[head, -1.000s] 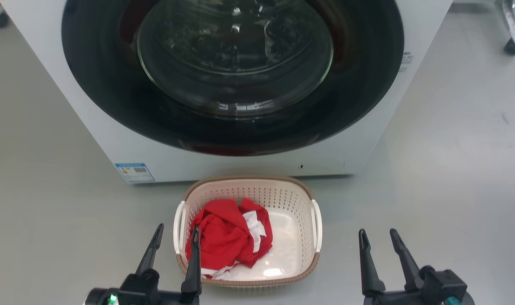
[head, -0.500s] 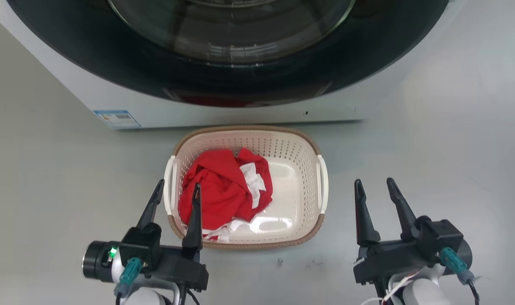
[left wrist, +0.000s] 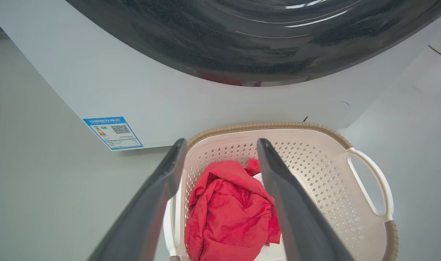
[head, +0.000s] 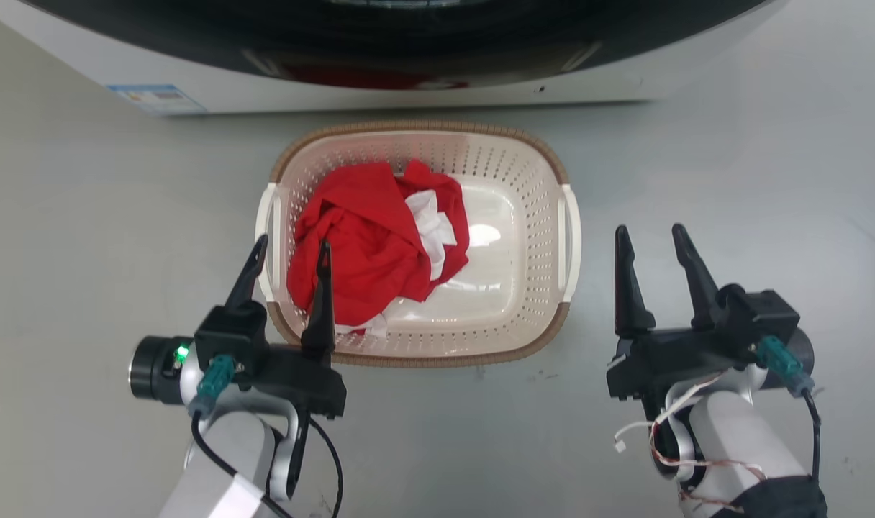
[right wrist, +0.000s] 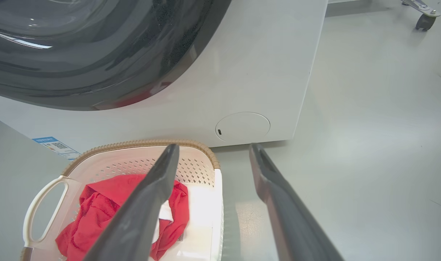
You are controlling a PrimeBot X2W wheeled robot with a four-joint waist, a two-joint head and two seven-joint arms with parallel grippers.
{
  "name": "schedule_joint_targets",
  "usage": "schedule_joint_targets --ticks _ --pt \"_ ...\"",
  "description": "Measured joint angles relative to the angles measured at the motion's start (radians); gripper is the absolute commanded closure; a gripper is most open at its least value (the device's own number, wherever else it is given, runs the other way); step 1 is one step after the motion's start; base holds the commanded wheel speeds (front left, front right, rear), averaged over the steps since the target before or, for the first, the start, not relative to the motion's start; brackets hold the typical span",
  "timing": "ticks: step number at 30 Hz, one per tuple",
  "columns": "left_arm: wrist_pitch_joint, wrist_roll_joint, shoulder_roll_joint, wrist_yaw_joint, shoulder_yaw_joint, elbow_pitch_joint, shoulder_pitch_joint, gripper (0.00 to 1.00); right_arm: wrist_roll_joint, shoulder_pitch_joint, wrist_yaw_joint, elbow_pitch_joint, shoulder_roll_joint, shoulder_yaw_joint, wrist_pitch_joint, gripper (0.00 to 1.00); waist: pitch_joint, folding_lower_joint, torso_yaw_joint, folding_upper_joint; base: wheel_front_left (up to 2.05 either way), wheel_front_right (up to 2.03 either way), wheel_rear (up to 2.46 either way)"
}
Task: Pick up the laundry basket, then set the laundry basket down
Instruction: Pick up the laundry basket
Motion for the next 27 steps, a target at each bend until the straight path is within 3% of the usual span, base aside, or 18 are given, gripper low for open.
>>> schedule_joint_targets --ticks 16,27 --pt "-0.001 -0.009 0.002 0.0 0.064 0.158 -0.21 0.0 -0.001 -0.197 0.0 0.135 -0.006 0.023 -0.007 0.0 0.225 -0.0001 0.018 0.0 0.0 0.0 0.0" --pt "-0.001 -0.009 0.021 -0.002 0.087 0.259 -0.275 0.0 0.014 -0.256 0.0 0.211 -0.008 0.041 -0.007 0.0 0.284 -0.0001 0.031 -0.0001 0.0 0.0 0.0"
